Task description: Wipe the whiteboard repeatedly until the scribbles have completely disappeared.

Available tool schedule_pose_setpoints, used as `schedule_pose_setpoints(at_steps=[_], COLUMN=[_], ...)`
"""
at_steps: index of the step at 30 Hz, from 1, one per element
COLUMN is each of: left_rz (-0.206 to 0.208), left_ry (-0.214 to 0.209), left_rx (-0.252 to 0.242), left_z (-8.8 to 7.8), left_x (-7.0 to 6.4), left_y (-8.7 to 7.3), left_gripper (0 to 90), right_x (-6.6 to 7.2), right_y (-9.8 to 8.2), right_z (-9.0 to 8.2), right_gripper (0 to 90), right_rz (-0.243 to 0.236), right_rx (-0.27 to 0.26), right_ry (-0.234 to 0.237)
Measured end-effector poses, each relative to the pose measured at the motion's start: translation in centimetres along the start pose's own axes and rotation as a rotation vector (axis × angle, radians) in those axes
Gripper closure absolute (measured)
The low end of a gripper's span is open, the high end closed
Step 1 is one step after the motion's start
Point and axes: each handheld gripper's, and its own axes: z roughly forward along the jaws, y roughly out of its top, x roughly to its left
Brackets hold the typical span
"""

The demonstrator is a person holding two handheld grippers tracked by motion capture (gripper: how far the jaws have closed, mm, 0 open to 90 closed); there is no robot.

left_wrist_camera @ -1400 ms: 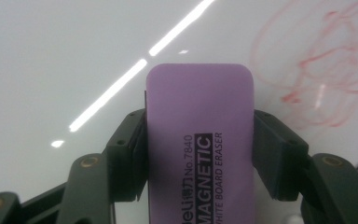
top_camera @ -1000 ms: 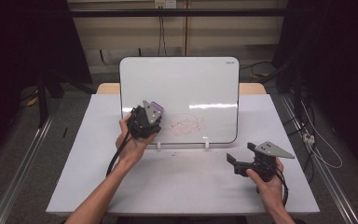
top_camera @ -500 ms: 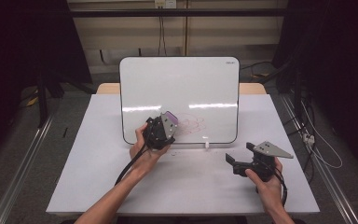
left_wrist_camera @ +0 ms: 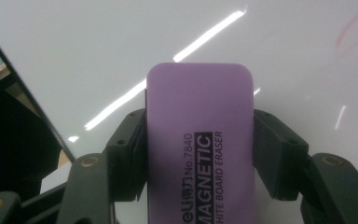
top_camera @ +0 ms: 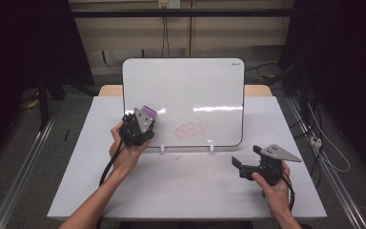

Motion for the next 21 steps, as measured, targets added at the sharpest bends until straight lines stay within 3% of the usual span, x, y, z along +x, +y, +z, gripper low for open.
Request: schedule_pose_setpoints(at_steps=[3,7,9,13,17,19,20,21], left_rz=[0.002,0.065,0.078,0.034,0.043,0.053,0.034,0.054], left_ry=[-0.024,-0.077,-0.079,-0.088,-0.094,-0.107,-0.130,-0.126], left_rx=[-0.008,-0.010,-0.011,-0.023,-0.039,-0.032,-0.037,-0.042], left_z=[0.1,0.8,1.2,1.9,1.9,1.8,1.8,1.8], left_x=[-2.0,-3.9,-4.0,-3.3,-4.2,-5.3,-6.0,-6.5], left_y=[-0.1,1.5,2.4,4.0,3.7,3.4,3.1,3.0], left_gripper=[41.2,41.2,41.2,41.2,41.2,41.2,41.2,41.2], right_x=[0.1,0.3,0.4,0.2,0.1,0.0,0.0,0.1], right_y=[0.0,0.0,0.0,0.0,-0.1,-0.1,-0.1,-0.1], right_z=[0.1,0.3,0.4,0.3,0.2,0.2,0.2,0.2], right_gripper=[5.1,5.6,5.6,5.6,5.6,5.6,5.6,5.6], right_rz=[-0.004,-0.004,-0.008,-0.007,-0.004,-0.002,-0.004,-0.003], right_rx=[0.004,0.005,0.004,0.002,0.004,0.002,0.003,0.002], right_ry=[0.004,0.013,0.018,0.019,0.018,0.018,0.017,0.017])
